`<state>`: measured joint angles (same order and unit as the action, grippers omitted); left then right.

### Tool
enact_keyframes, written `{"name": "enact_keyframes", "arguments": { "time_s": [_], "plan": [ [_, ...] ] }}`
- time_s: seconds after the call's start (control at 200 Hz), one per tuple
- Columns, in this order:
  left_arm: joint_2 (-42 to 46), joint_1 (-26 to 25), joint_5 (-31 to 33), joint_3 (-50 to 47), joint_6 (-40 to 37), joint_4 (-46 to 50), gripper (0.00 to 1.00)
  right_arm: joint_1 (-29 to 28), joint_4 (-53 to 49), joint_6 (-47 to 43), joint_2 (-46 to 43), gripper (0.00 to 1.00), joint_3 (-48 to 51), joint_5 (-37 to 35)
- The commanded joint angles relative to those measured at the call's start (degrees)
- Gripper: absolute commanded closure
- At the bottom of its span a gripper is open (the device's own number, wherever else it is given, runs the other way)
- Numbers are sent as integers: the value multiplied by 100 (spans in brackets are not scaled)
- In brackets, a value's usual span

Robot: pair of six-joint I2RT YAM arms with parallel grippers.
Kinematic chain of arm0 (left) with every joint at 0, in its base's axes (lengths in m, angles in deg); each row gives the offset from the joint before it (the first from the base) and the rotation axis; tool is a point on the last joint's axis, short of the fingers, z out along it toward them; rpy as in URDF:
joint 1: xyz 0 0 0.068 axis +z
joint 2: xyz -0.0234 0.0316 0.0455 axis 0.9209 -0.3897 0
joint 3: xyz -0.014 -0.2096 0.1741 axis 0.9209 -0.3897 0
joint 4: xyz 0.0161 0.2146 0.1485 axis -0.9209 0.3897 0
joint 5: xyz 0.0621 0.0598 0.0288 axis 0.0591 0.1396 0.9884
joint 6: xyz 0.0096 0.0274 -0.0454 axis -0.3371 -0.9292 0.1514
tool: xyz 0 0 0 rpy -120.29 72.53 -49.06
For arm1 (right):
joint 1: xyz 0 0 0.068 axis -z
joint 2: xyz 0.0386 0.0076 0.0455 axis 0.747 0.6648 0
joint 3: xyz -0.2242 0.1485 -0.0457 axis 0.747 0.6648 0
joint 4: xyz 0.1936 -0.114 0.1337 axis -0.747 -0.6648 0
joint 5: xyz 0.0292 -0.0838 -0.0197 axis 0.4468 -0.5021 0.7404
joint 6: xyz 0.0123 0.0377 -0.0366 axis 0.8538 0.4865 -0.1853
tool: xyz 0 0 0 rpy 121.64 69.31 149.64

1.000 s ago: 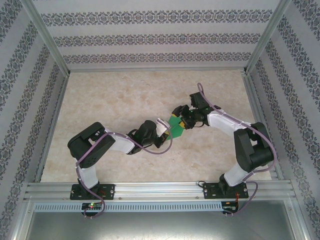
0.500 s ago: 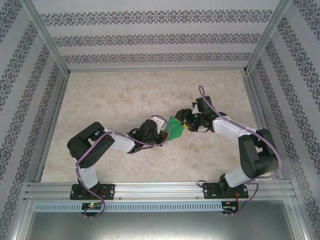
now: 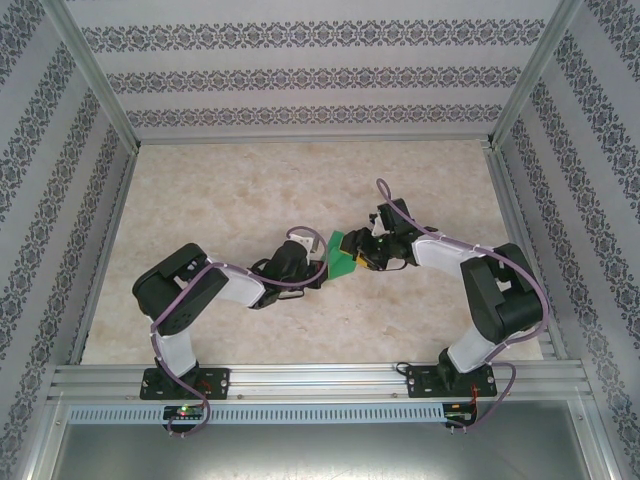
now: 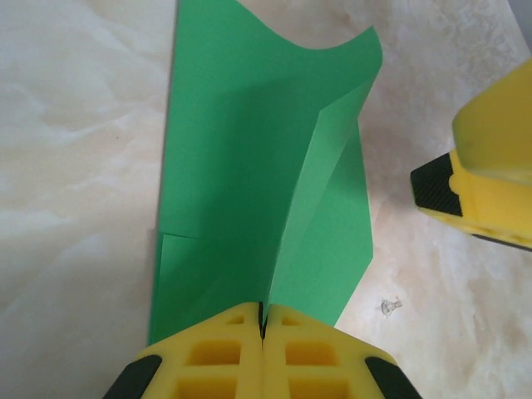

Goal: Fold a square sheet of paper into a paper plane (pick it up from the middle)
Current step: Fourth fold the wing at the center of the table.

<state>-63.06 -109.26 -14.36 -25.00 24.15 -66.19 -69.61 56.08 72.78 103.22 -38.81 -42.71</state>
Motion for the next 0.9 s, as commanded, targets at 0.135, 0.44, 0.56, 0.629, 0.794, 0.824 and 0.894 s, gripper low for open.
{"name": "enact_keyframes", "arguments": {
  "time_s": [0.135, 0.44, 0.56, 0.629, 0.794, 0.824, 0.894],
  "plan": [
    [225, 215, -632, 311, 697, 373, 96, -145, 56, -204, 273, 48, -230, 214],
    [38, 392, -1062, 443, 1244, 540, 96, -175, -33, -359, 620, 51, -544, 328],
    [-9, 453, -1152, 322, 1526, 253, 96, -174, -122, -418, 733, 54, -621, 271],
    [-26, 483, -1163, 239, 1669, 74, 96, -157, -114, -423, 771, 55, -625, 273],
    [-114, 510, -1154, 112, 1861, -209, 96, -151, -166, -432, 859, 55, -669, 212],
    [-139, 510, -1156, 85, 1877, -273, 96, -148, -153, -428, 869, 55, -658, 210],
    [-155, 510, -1118, 14, 1942, -398, 95, -145, -184, -410, 883, 55, -659, 162]
  ]
}}
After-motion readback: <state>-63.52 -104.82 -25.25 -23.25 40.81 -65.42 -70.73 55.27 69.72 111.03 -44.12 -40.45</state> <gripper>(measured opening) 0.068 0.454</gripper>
